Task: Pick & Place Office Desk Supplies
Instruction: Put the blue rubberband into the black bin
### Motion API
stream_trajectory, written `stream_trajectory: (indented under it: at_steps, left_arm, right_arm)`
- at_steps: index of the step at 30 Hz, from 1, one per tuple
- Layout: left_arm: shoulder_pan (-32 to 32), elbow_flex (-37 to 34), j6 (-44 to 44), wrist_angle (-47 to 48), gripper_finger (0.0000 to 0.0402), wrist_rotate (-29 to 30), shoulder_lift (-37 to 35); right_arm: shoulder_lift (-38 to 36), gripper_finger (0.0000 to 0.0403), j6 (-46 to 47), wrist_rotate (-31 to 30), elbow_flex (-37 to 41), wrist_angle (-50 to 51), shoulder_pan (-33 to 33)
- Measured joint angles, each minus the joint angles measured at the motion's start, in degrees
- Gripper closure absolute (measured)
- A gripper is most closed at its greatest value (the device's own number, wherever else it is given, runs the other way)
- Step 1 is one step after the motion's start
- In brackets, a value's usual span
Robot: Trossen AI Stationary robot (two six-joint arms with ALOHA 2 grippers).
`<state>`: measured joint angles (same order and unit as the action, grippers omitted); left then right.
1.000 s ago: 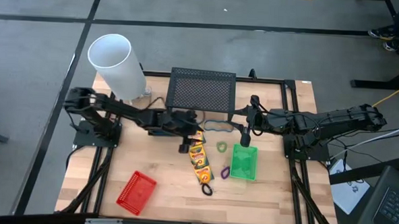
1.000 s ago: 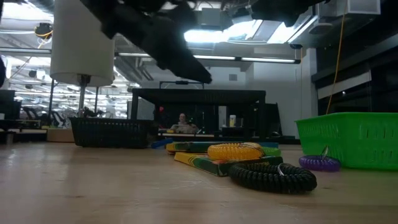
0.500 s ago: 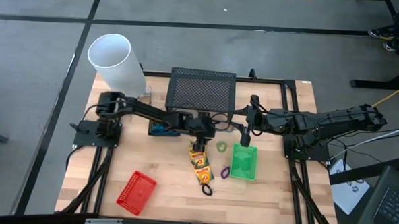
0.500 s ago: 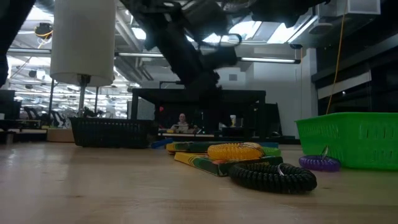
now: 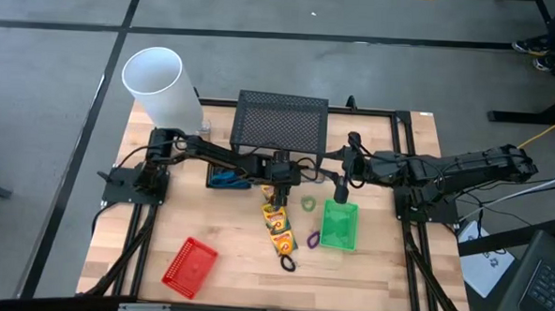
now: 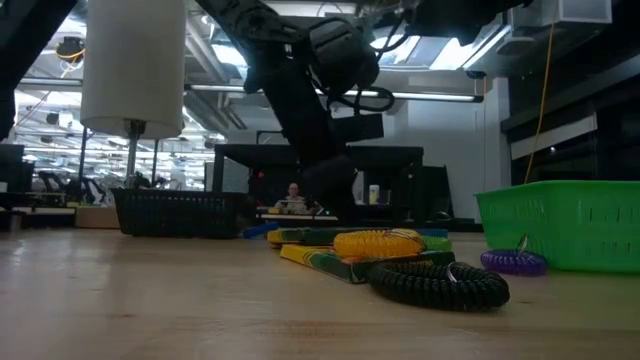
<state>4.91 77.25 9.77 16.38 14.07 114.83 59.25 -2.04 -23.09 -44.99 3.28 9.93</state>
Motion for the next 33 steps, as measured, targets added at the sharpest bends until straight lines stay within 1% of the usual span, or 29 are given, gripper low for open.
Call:
stream_trajectory:
  at_steps: [6,10,15,23,26,30,33]
  left_arm:
    - [-0.8,0.0,-0.3,-0.2,0.0199,0.1,0.0]
    - [-1.1,0.0,-2.1,-0.2,0.0199,0.2,0.0]
    - [-1.0,0.0,-2.5,-0.2,0.0199,4.8,0.0]
    - [-0.8,0.0,-2.6,-0.2,0.0199,3.9,0.0]
    - [-0.7,0.0,-2.5,0.2,0.0199,2.3,0.0]
    - [-0.8,0.0,-2.5,0.4,0.0199,1.7,0.0]
    - [-1.1,0.0,-1.2,0.2,0.02,1.0,0.0]
  right_arm:
    - [0.0,0.0222,0.1,0.1,0.0,-0.1,0.0]
    - [0.0,0.0222,0.1,0.2,0.0,-0.1,0.0]
    - [0.0,0.0222,0.1,0.2,0.0,-0.1,0.0]
    - [0.0,0.0222,0.1,0.2,0.0,-0.1,0.0]
    - [0.0,0.0222,0.1,0.2,0.0,-0.1,0.0]
    - [0.0,0.0222,0.1,0.2,0.0,-0.1,0.0]
    - [0.0,0.0222,0.1,0.1,0.0,-0.1,0.0]
